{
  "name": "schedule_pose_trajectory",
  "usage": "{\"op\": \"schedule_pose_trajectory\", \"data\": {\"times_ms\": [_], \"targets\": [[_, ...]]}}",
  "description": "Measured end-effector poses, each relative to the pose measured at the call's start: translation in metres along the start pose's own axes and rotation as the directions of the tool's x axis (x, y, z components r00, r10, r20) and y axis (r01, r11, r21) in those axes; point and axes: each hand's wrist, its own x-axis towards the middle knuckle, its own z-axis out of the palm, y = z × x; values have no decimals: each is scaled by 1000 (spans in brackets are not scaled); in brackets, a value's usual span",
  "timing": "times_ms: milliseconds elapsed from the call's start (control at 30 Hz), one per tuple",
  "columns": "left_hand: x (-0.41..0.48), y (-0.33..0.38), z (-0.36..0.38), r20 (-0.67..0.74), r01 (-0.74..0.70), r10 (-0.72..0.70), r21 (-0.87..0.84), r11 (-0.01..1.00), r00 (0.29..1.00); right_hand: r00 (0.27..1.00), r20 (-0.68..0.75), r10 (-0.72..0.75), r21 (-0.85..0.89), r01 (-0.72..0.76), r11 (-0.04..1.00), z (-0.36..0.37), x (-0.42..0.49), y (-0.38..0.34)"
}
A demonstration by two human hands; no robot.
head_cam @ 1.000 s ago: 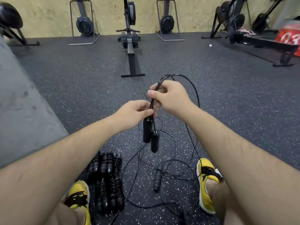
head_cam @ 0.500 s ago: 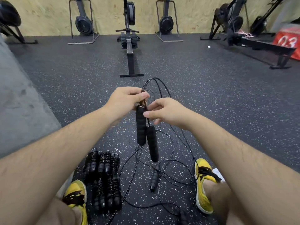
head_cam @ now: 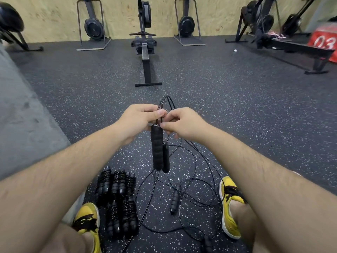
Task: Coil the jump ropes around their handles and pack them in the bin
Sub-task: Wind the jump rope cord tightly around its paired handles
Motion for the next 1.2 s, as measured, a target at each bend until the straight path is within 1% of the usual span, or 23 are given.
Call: {"op": "schedule_pose_trajectory", "data": {"times_ms": [100, 167, 267, 367, 433, 500, 633, 733, 800, 867, 933, 1000, 1067, 1133, 1200], "targets": [[0, 0, -1, 8, 0, 0, -10, 1000, 1000, 999, -31, -16, 40, 17, 999, 2, 1, 0], [1, 1, -1, 4, 0, 0, -15, 1000, 1000, 998, -55, -35, 8, 35, 999, 2, 1, -1], [1, 2, 1, 15, -11, 12, -44, 999, 1000, 987, -152, -59, -6, 58, 998, 1, 4, -1], [1, -1, 3, 8, -2, 2, -58, 998, 1000, 970, -241, -41, 57, 56, 997, -4, 6, -5], [2, -6, 5, 15, 4, -4, -25, 1000, 1000, 960, -278, -26, 152, 70, 986, -7, 8, -7], [2, -9, 8, 23, 4, -4, 2, 1000, 1000, 956, -294, -13, 248, 89, 965, -9, 7, -10], [3, -10, 12, -27, -4, 4, 17, 1000, 1000, 945, -328, -12, 292, 114, 949, -11, 7, -14], [2, -13, 13, -30, -17, 19, 75, 997, 999, 944, -329, 2, 364, 125, 923, -13, 7, -18], [2, -12, 14, -45, -38, 43, 105, 994, 998, 941, -338, -10, 356, 138, 924, -13, 7, -17], [2, -7, 14, -84, -67, 75, 97, 993, 994, 938, -347, -20, 302, 131, 944, -12, 8, -14], [4, 1, 11, -128, -86, 94, 66, 994, 987, 959, -284, -18, 191, 75, 979, -12, 3, -11], [4, 9, 6, -146, -83, 87, 33, 996, 985, 990, -142, -17, 26, 21, 999, -10, -7, -8], [4, 17, 2, -160, -64, 61, -17, 998, 985, 1000, -24, -2, -65, 0, 998, -3, -16, -4], [4, 23, 0, -179, -37, 25, -67, 997, 984, 1000, -8, 6, -53, -7, 999, 8, -18, 2], [4, 29, -1, -201, -1, -23, -118, 993, 979, 999, -27, 17, 14, -17, 1000, 20, -17, 4]]}}
